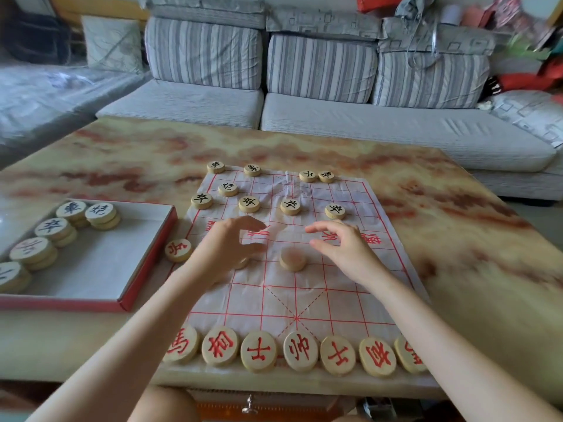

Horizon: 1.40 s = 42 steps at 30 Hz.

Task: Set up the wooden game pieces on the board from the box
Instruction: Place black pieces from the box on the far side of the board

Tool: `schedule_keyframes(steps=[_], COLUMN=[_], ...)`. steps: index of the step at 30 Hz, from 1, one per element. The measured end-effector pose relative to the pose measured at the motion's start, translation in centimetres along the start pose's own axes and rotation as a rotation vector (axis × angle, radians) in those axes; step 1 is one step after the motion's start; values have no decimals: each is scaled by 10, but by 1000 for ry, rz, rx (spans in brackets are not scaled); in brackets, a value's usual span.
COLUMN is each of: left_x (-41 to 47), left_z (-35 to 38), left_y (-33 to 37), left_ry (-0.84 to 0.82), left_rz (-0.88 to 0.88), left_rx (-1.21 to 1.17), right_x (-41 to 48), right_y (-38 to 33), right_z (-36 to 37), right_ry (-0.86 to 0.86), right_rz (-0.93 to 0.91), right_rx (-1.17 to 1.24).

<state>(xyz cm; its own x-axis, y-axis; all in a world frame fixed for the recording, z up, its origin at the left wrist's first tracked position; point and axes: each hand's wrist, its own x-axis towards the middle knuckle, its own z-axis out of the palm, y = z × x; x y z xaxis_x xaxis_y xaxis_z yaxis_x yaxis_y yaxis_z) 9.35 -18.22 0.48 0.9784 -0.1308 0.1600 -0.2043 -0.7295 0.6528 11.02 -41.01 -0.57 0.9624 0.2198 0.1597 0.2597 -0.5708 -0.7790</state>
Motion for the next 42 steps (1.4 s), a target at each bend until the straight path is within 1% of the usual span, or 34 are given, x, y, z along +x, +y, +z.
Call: schedule_keyframes(steps=[4,6,9,13,16,19,21,25,27,29,35,39,42], left_x=[-13,-20,-34,-50,-49,-37,-27,-13,-12,-13,-20,-26,-31], left_z=[-44,-66,-95,-121,-128,-132,-135,-135,-136,-138,-141,-141,-145], left_y=[-33,-56,-93,-134,-150,-163,-167,-176,-182,-185,-192,-194,-191], left_ry=[175,237,296,385,423,443,447,395,403,420,404,335,394], left_rz=[-89,-137,-210,-340,-437,-390,-397,-404,-398,-394,-299,-288,-324], left_rx=[-28,-11,36,226,255,285,310,377,410,400,395,495,408], right_x=[9,16,26,39,46,51,52,52,52,55,61,66,73], right_y=[-29,-44,-63,-91,-111,-119,-121,-125,-126,-127,-140,-148,-149], right_z=[31,48,74,109,132,152,159,170,175,178,194,207,215], right_ry=[-76,-115,-166,-215,-251,-252,-257,-270,-276,-295,-327,-325,-341], right_rz=[-41,-49,-48,-93,-96,-105,-107,-108,-104,-100,-142,-154,-149], right_rx=[34,48,81,72,117,85,58,56,55,59,53,39,32])
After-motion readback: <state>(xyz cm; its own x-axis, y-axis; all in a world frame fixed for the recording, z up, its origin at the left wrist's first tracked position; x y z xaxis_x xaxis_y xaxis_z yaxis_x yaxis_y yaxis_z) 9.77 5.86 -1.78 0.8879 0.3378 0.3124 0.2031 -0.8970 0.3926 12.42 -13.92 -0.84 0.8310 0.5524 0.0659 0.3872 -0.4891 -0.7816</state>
